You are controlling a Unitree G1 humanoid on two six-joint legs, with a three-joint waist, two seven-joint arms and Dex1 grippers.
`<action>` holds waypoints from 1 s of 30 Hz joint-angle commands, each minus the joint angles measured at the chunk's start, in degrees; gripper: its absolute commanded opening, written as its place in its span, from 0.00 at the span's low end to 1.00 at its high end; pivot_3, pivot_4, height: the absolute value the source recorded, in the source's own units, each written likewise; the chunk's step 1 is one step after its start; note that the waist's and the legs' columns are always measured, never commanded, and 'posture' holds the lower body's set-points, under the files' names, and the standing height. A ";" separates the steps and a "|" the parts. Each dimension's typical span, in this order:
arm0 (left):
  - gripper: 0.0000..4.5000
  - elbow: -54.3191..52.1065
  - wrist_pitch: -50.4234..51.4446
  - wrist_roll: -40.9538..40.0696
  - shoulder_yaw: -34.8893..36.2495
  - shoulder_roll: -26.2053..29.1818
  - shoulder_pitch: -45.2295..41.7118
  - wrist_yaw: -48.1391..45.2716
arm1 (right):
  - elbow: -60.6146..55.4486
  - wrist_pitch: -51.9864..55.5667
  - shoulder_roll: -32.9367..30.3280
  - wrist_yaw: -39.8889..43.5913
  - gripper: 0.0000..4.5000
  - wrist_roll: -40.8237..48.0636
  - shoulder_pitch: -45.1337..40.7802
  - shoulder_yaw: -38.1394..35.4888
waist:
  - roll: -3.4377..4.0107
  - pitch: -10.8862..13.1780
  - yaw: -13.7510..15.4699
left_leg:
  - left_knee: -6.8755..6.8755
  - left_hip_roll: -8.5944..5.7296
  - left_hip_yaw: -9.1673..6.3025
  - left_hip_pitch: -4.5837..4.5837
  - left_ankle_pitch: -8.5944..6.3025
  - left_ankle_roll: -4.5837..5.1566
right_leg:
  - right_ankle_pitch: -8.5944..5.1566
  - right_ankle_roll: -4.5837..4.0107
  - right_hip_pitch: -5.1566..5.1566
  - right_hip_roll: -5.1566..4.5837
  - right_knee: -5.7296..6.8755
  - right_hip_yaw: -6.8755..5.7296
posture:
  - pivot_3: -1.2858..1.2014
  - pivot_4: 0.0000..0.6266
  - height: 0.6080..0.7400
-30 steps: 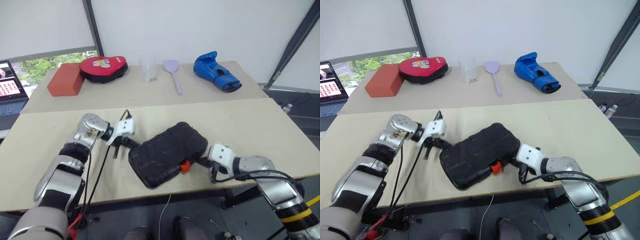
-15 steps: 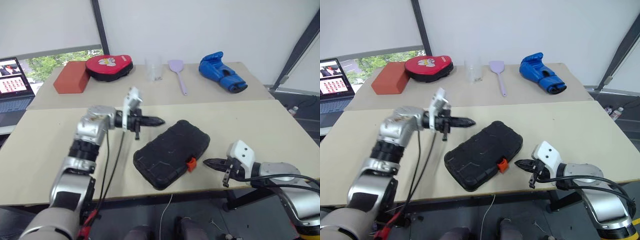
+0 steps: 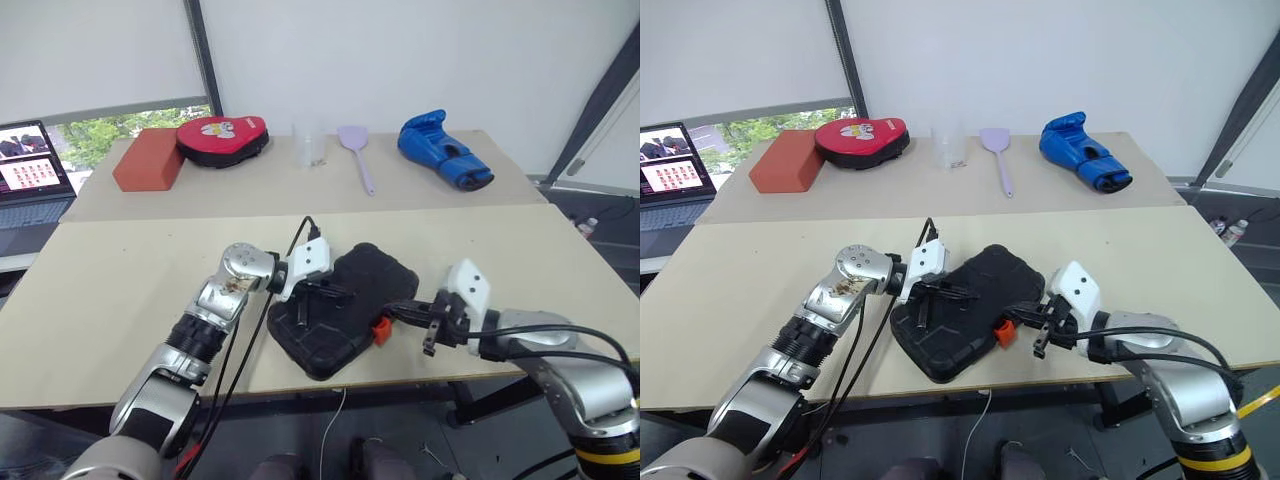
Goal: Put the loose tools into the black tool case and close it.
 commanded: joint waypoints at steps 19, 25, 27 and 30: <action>0.01 4.19 -2.35 2.52 -3.25 -0.42 -0.58 -1.41 | -5.10 0.54 -5.53 -1.30 0.01 0.91 11.96 -4.70 | 0.04 -0.25 0.95 | -0.02 0.00 0.01 0.02 -0.17 -0.31 | -0.04 0.07 0.04 -0.01 -0.04 0.02 | 0.52 0.24 1.00; 0.01 5.42 -7.43 5.28 -5.39 -0.12 -0.87 -2.13 | -0.88 -0.83 -2.96 -3.12 0.01 -2.30 10.74 -0.26 | 0.05 -0.25 0.97 | -0.04 -0.01 0.01 0.01 -0.17 -0.31 | -0.05 0.09 0.04 -0.01 -0.06 0.03 | 0.52 0.24 1.00; 0.01 5.98 -8.27 5.65 -5.81 -0.44 -1.18 -2.40 | -0.38 -1.11 -2.09 -3.18 0.01 -3.00 9.04 1.35 | 0.05 -0.25 0.96 | -0.04 -0.01 0.01 0.01 -0.18 -0.32 | -0.05 0.09 0.04 -0.02 -0.06 0.04 | 0.52 0.24 1.00; 0.01 7.61 -10.32 6.79 -6.55 -0.70 -1.88 -2.57 | -2.18 -0.51 -1.35 -2.91 0.01 -2.30 6.19 2.07 | 0.05 -0.26 0.93 | -0.04 -0.01 0.01 0.01 -0.18 -0.31 | -0.06 0.10 0.04 -0.01 -0.05 0.03 | 0.52 0.24 1.00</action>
